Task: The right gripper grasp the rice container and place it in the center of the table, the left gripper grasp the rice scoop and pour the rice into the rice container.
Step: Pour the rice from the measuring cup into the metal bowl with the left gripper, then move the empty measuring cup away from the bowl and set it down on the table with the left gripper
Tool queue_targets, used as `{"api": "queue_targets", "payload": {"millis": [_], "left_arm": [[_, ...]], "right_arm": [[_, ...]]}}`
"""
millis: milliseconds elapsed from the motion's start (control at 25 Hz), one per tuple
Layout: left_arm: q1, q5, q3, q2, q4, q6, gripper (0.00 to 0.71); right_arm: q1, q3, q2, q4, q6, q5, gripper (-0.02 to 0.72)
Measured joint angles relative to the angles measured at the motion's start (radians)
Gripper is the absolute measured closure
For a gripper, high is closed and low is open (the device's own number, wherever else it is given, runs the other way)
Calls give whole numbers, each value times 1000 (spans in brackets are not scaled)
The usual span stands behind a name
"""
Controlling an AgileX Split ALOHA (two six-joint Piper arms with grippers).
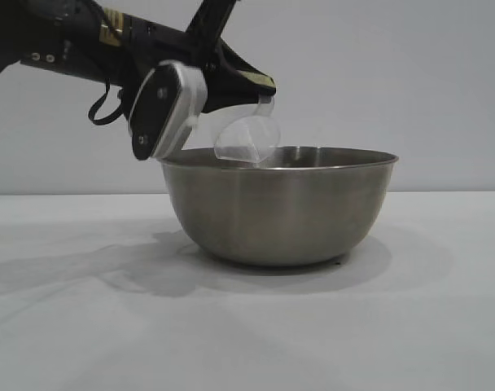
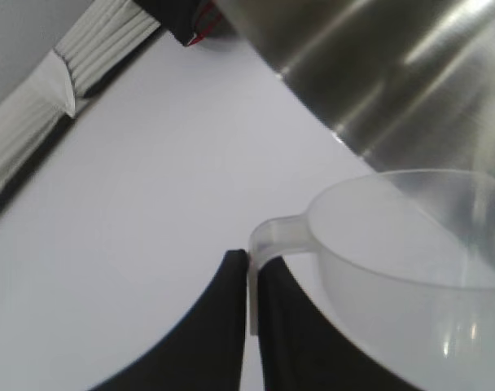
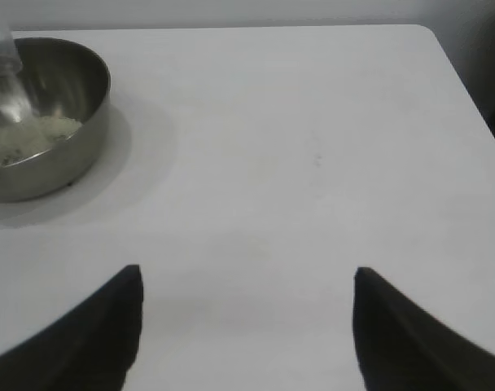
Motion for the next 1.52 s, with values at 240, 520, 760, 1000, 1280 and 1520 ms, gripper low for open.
{"api": "queue_targets", "payload": {"millis": [240, 520, 760, 1000, 1280, 1520], "left_arm": [[0, -25, -3, 4, 0, 150, 710], [0, -33, -4, 4, -2, 157, 710], [0, -56, -22, 4, -22, 154, 710], [0, -56, -38, 1, 7, 94, 710], [0, -56, -38, -11, 55, 67, 710], [0, -56, -38, -12, 57, 39, 710]], "right_arm": [[0, 0, 0, 0, 0, 0, 239], [0, 0, 0, 0, 0, 0, 239], [0, 0, 0, 0, 0, 0, 239], [0, 0, 0, 0, 0, 0, 239], [0, 0, 0, 0, 0, 0, 239], [0, 0, 0, 0, 0, 0, 239]]}}
